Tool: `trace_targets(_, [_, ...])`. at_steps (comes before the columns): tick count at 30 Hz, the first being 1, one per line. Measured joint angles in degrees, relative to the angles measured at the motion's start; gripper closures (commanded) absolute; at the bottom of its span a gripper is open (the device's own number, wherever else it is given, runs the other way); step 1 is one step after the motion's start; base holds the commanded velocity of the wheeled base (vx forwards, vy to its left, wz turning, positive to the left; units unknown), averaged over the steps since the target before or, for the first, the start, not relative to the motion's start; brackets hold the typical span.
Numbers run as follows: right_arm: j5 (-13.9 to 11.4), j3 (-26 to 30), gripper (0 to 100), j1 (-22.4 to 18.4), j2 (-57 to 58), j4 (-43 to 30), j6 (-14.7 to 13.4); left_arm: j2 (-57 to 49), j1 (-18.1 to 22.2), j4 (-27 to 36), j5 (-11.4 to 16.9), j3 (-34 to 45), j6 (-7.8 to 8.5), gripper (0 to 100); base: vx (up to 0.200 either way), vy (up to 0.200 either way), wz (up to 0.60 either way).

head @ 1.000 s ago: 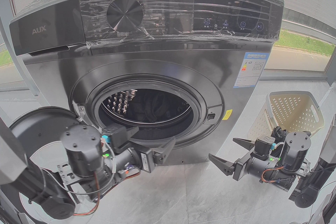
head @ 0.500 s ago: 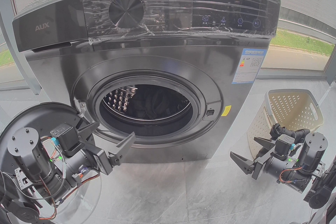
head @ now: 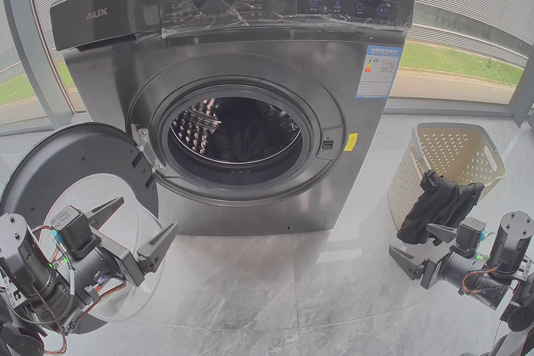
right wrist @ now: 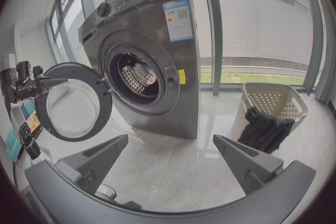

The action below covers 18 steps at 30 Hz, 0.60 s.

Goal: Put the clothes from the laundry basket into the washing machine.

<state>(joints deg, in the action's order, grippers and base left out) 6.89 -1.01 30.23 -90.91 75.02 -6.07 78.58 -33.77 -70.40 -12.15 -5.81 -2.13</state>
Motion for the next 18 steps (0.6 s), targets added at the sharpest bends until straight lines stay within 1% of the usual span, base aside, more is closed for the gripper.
trace_targets(5, [2.04,0.02,0,0.99,8.08,-10.62,-0.06,-3.19,0.15,0.22,-0.24,1.66,0.90,0,-0.200,0.000,0.00])
trace_targets(7, [3.15,0.02,0,1.11,12.93,-15.08,-0.16,-4.90,0.26,0.41,-0.46,2.66,1.13,0,-0.200,0.000,0.00])
trace_targets(10, [4.38,0.02,0,0.74,18.69,-19.41,-0.24,-7.33,0.37,1.93,-1.37,3.67,1.34,0,0.000,0.000,0.00])
trace_targets(12, [5.18,0.02,0,-0.52,23.16,-22.69,-0.28,-9.92,0.30,4.17,-2.34,4.25,1.48,0,0.000,0.000,0.00])
trace_targets(14, [5.47,0.02,0,-1.85,27.40,-26.50,-0.20,-12.63,0.41,6.99,-3.23,4.52,1.58,0,0.000,0.000,0.00])
trace_targets(16, [5.78,0.02,0,-3.45,31.93,-30.51,-0.02,-15.49,0.37,10.96,-4.01,4.67,1.65,0,0.000,0.000,0.00])
trace_targets(18, [5.83,0.02,0,-5.27,37.50,-35.91,0.52,-19.30,0.43,16.29,-4.89,4.77,1.56,0,0.000,0.000,0.00])
